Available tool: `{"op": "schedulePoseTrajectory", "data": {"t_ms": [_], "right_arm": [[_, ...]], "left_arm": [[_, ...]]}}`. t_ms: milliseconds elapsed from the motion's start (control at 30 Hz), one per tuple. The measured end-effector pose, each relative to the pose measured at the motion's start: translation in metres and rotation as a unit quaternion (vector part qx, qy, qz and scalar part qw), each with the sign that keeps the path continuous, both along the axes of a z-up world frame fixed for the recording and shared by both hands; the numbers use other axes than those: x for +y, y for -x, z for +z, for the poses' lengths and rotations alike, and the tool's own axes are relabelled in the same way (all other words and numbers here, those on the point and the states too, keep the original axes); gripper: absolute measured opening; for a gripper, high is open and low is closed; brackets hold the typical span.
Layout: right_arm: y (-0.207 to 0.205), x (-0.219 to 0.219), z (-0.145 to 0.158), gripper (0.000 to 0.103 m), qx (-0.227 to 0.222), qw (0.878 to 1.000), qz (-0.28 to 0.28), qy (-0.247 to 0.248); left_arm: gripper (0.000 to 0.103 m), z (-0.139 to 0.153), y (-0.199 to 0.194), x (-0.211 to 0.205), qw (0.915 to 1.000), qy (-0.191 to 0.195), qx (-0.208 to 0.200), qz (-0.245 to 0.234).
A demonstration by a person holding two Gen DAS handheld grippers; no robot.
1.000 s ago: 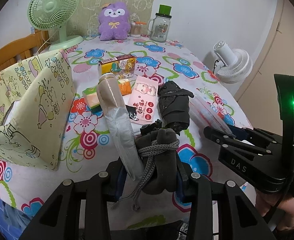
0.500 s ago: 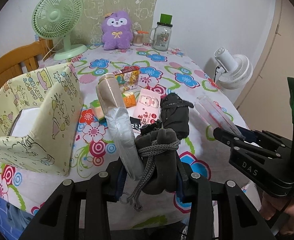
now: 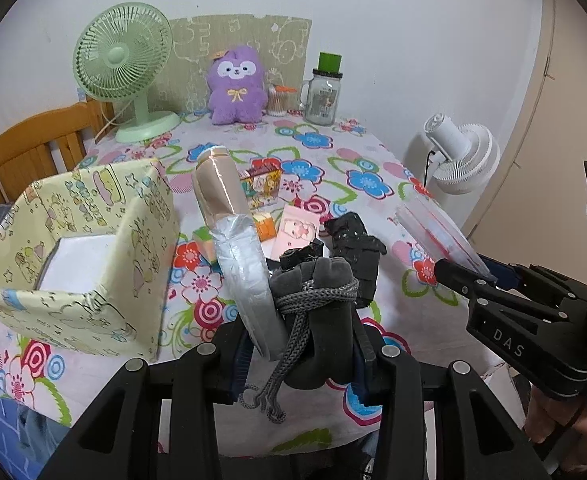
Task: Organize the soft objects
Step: 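Carry the pouch in the left tool while the right tool carries the plastic bag to the yellow box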
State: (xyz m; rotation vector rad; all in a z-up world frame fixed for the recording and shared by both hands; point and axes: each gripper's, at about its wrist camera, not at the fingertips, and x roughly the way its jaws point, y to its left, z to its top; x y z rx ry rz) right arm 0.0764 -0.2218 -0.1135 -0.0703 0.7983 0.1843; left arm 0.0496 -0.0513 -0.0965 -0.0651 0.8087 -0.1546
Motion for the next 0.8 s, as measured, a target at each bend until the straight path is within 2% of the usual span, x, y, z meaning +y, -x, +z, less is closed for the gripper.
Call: {"op": "schedulePoseTrajectory", "data": {"t_ms": [800], "right_arm": [[-0.001,0.027,0.044,0.037,-0.048,0.999,0.020,-0.012]], "left_arm": [[0.041,0.034,0.001,0.027,0.9986,-0.002,-0.049,0.021]]}}
